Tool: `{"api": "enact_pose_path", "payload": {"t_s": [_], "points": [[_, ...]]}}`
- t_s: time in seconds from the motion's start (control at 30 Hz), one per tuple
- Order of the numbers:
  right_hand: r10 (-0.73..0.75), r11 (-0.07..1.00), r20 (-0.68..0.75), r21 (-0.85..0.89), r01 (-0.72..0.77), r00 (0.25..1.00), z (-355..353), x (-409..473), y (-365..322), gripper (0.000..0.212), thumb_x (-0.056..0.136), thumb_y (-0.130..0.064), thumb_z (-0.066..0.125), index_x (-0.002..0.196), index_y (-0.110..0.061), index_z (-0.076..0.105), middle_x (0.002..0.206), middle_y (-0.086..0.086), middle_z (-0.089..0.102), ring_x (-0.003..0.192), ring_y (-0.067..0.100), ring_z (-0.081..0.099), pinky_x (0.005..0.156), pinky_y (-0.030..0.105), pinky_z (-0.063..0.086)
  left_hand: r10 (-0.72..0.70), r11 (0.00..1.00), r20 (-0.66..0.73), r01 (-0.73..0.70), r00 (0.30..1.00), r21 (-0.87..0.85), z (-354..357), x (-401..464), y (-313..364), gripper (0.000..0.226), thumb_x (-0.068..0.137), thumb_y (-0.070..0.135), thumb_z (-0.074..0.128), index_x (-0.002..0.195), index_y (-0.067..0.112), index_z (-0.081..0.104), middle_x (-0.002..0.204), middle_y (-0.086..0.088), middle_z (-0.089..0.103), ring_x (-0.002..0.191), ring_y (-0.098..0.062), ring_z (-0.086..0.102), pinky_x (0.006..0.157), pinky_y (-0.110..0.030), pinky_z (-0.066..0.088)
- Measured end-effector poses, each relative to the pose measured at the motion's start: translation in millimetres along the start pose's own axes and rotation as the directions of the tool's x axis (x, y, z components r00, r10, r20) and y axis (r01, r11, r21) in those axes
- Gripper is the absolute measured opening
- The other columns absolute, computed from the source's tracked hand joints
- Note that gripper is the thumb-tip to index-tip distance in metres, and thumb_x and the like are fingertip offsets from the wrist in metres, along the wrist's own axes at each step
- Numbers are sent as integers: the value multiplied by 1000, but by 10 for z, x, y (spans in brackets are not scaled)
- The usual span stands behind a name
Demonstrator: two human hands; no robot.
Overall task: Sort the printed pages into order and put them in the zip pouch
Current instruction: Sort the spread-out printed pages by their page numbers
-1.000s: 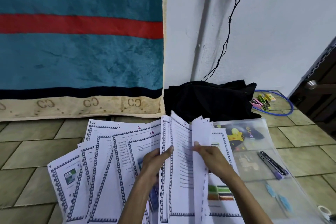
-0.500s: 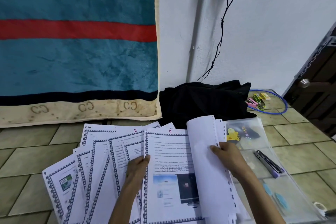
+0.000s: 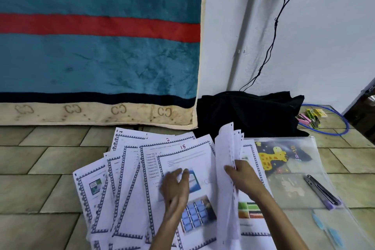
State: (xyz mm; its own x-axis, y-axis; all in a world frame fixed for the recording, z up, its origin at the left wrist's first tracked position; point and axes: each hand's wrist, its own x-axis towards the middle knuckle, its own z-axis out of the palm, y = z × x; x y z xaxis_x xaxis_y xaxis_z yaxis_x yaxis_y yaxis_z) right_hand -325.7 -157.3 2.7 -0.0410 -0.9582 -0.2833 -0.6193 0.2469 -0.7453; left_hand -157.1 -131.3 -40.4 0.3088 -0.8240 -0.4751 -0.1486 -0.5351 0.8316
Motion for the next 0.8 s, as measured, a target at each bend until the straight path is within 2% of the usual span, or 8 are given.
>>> {"api": "enact_pose_path", "payload": {"t_s": [0.07,0.17,0.33,0.47,0.57,0.63,0.7,0.8], "points": [[4,1000,32,30,-5,999,-29,15,21,20,94,-11,49,89,0,64,86,17,69,76,29,65,66,32,48,7,992,-169,15,986,127,-91,24,-55,49,91,25,55,137,13,42,150,-12,33,137,-29,32,110,-35,28],[3,996,91,89,-11,996,-62,13,-1,12,95,-10,49,95,-6,61,87,8,67,74,20,63,57,21,46,-33,995,-139,18,990,-102,-143,56,-30,56,88,7,57,139,7,34,133,-15,54,110,-26,56,88,-27,43],[30,992,158,113,-48,987,-120,-42,-91,28,98,-23,44,85,-4,59,69,6,51,57,15,47,48,19,35,175,979,-56,-180,983,-100,-38,61,185,13,81,17,70,93,15,72,102,-10,73,77,-12,64,65,-19,50],[3,991,252,126,-36,968,-78,-123,-183,26,95,-39,46,93,-18,62,76,-3,63,68,13,57,53,20,45,110,950,281,-18,953,-311,180,-92,460,38,93,50,43,93,21,68,94,-8,73,92,-22,68,78,-33,54],[-76,996,198,60,65,977,-2,-113,-184,9,93,-25,56,95,-19,62,77,-2,64,62,8,55,47,17,41,61,858,457,187,888,-478,168,-73,517,56,95,57,22,102,19,62,91,-7,72,93,-22,67,80,-29,50],[-65,998,149,-8,66,987,49,-86,-154,9,93,-10,50,97,-14,57,86,6,64,66,12,57,51,20,43,66,926,315,59,947,-374,8,-38,424,39,98,45,35,107,17,60,102,-7,70,101,-24,65,82,-28,47],[-40,997,128,-68,49,991,107,-56,-138,14,91,-3,44,95,-7,57,92,14,65,73,22,62,58,26,45,94,994,26,-92,995,-55,-200,60,198,30,97,30,46,120,15,56,130,-8,56,122,-24,52,92,-27,41],[-50,991,148,-117,68,988,218,-33,-188,17,89,0,41,83,-9,54,76,11,61,61,17,56,47,19,41,47,959,-220,18,974,283,-473,129,-76,48,94,28,50,138,13,37,151,-11,27,138,-30,27,108,-40,32]]}}
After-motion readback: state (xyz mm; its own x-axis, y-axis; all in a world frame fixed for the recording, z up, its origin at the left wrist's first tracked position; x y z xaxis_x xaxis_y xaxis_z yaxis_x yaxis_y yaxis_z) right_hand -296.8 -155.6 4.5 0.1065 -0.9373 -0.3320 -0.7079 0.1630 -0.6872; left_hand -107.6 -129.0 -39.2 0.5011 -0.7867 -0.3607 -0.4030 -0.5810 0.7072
